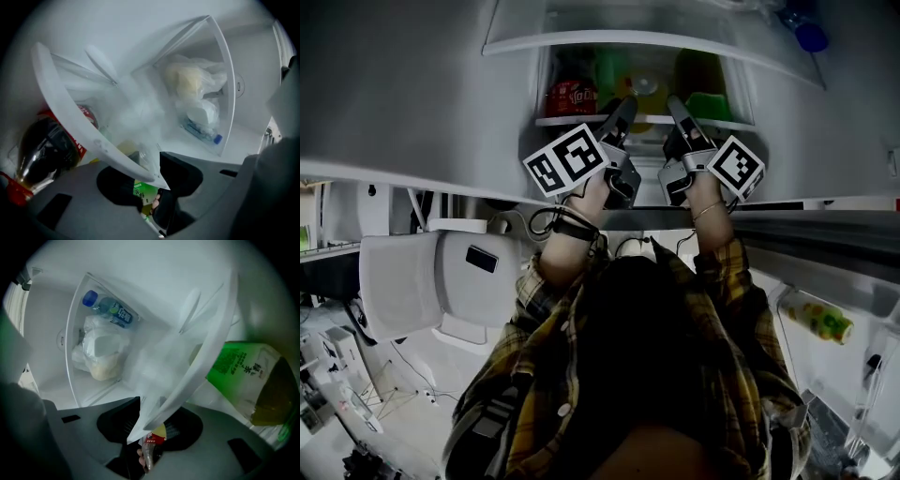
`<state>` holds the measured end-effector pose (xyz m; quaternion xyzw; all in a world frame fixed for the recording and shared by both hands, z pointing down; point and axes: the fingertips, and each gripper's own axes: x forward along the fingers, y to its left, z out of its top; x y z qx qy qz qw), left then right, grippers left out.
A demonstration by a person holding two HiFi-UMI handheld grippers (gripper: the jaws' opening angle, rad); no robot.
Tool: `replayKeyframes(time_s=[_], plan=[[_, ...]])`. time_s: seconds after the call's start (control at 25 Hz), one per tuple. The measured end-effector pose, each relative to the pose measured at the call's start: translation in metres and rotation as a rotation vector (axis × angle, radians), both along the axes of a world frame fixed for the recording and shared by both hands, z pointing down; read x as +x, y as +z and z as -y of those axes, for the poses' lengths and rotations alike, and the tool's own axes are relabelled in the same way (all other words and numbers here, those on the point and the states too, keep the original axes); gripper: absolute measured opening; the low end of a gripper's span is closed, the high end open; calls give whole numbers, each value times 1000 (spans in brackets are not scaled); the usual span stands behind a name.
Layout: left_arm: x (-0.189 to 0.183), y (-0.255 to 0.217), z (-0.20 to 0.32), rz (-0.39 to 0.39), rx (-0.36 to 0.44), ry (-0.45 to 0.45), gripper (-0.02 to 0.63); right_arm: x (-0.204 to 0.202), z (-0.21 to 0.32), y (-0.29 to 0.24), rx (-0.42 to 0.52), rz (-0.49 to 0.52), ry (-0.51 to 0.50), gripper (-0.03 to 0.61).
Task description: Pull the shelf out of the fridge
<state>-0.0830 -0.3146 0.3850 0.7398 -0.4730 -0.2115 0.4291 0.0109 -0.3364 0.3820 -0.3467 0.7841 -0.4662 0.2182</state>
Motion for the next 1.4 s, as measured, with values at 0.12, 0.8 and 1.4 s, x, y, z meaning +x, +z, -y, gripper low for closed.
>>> replayKeyframes(time_s=[0.12,0.8,1.4], plan=[[-3,2,7,-37,-21,-31,138,-3,7,1,-2,-30,10,135],[-12,4,22,-227,-31,-166,49,5,15,5,-28,13,133,75],[-11,7,10,-277,-41,-151,42,8,2,7,-42,35,144,69]])
